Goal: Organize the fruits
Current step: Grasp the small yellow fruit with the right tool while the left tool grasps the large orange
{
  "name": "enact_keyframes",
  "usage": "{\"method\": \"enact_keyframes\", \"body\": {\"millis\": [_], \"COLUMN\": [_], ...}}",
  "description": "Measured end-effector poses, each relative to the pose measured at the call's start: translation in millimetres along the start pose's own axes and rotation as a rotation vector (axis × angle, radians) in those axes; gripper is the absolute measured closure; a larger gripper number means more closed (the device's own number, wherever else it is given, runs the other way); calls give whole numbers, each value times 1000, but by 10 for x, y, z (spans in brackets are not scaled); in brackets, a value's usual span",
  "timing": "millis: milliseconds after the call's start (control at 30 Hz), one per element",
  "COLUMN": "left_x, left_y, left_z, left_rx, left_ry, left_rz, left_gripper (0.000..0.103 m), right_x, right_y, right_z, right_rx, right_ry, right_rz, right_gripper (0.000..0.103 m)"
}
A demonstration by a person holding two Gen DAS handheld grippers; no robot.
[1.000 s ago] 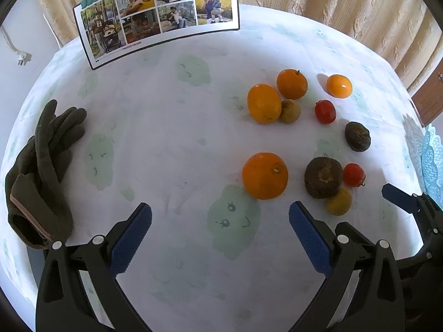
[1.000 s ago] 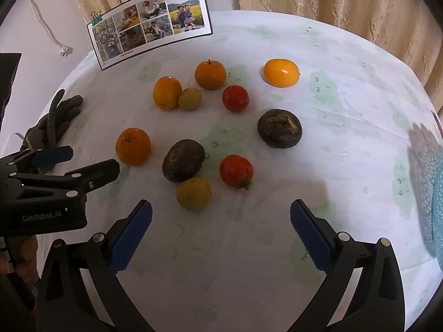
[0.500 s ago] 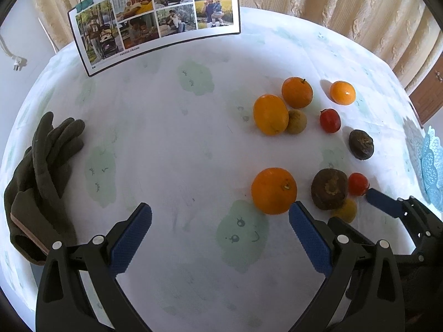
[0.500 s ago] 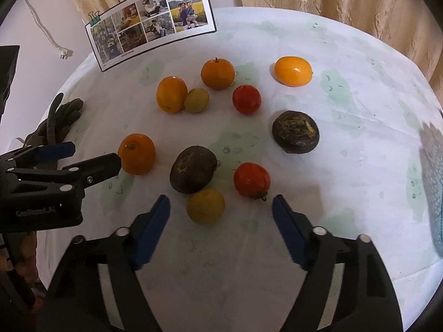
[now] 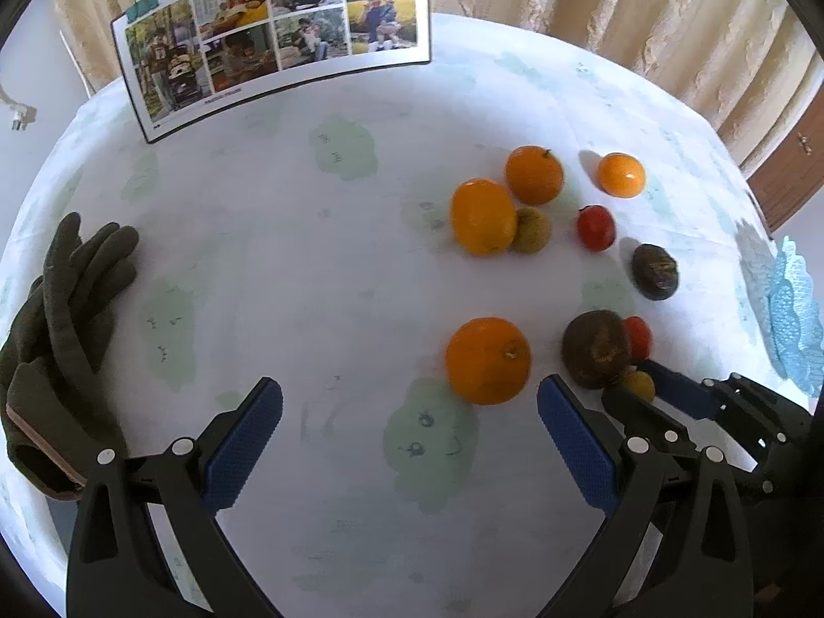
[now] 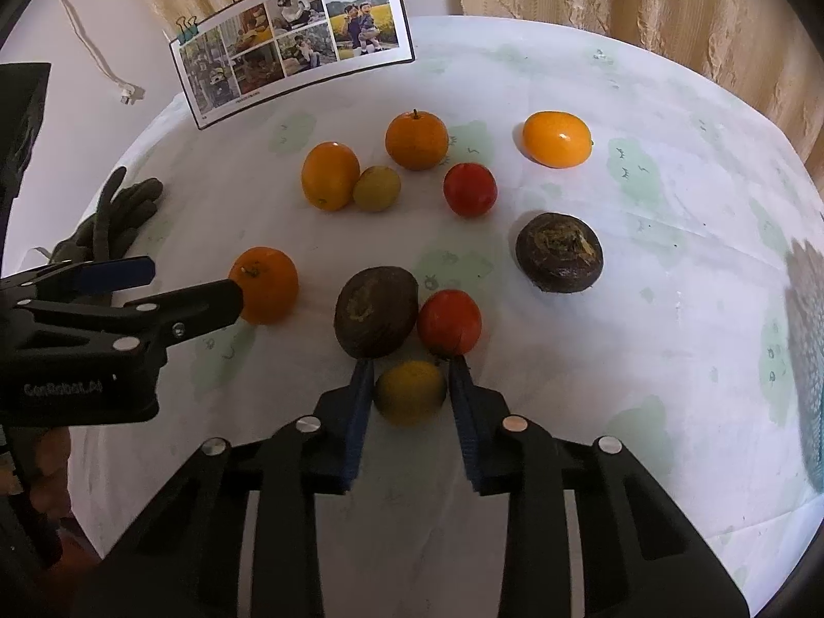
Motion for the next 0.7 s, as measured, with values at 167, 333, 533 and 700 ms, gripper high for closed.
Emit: {"method": "enact_keyframes", "body": {"millis": [167,333,533,700], "left_x": [147,238,311,305], "left_y": [-31,-121,-200,-202], "left_z": [14,26,39,30], "left_rx": [-7,-20,-28,-29], "left_ry": [-26,-32,-43,-31], "left_rz": [54,73,65,66], "left_gripper": [22,44,64,65], "right_x": [76,199,390,487], "right_y": [131,259,430,497], "right_z": [20,41,61,87], "right_rx": [17,36,56,60], "right_ry": [-14,-39,-84,-97], "right_rz": [3,16,28,21], "right_gripper": [73,73,73,73]}}
Point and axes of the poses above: each gripper's, at about its wrist camera, not at the fingertips, and y roughly against the way its jaws point, x to its right, z to its underside, the point moved 3 cm from there along -y, roughly the way its jaws point, and after that the axes turned 9 degrees about x, right-handed, at the moved point
